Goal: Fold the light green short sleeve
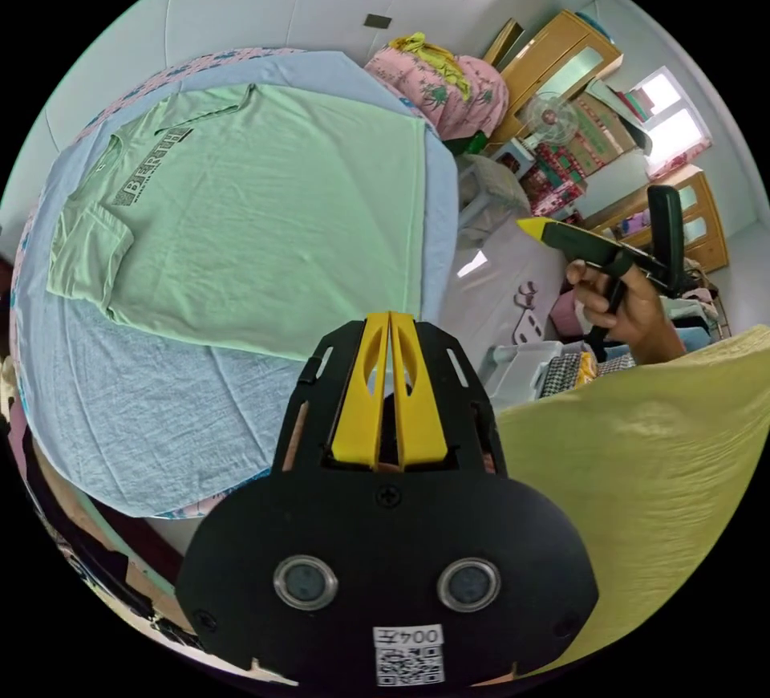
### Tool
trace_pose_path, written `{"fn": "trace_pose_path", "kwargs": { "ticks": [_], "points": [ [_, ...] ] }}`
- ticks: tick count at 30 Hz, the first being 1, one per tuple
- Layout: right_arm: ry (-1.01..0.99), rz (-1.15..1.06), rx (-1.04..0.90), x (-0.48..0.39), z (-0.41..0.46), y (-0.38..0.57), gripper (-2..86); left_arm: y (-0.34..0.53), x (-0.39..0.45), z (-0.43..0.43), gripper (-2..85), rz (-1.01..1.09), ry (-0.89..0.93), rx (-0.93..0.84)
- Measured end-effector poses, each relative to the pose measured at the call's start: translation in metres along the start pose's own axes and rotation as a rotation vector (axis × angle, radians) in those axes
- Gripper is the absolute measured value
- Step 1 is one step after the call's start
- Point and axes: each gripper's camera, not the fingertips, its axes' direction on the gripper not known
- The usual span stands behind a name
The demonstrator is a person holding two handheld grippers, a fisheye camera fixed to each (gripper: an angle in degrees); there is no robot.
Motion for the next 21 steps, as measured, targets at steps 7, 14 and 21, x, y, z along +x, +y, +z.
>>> {"fn": "trace_pose_path", "kwargs": {
  "ticks": [7, 14, 21],
  "points": [
    [0.113, -0.154, -0.161, 0.033, -0.018, -0.082, 0.5, -0.095, 0.008, 0.049, 0.3, -0.093, -0.053, 0.043],
    [0.171, -0.299, -0.379, 0.064, -0.033, -0.176, -0.7, -0.18, 0.037, 0.094, 0.3, -0.158, -0.122, -0.016],
    [0.24, -0.462, -0.507, 0.083, -0.032, -0.26, -0.7, -0.208, 0.06, 0.118, 0.2, -0.313, -0.206, -0.073]
  ]
}}
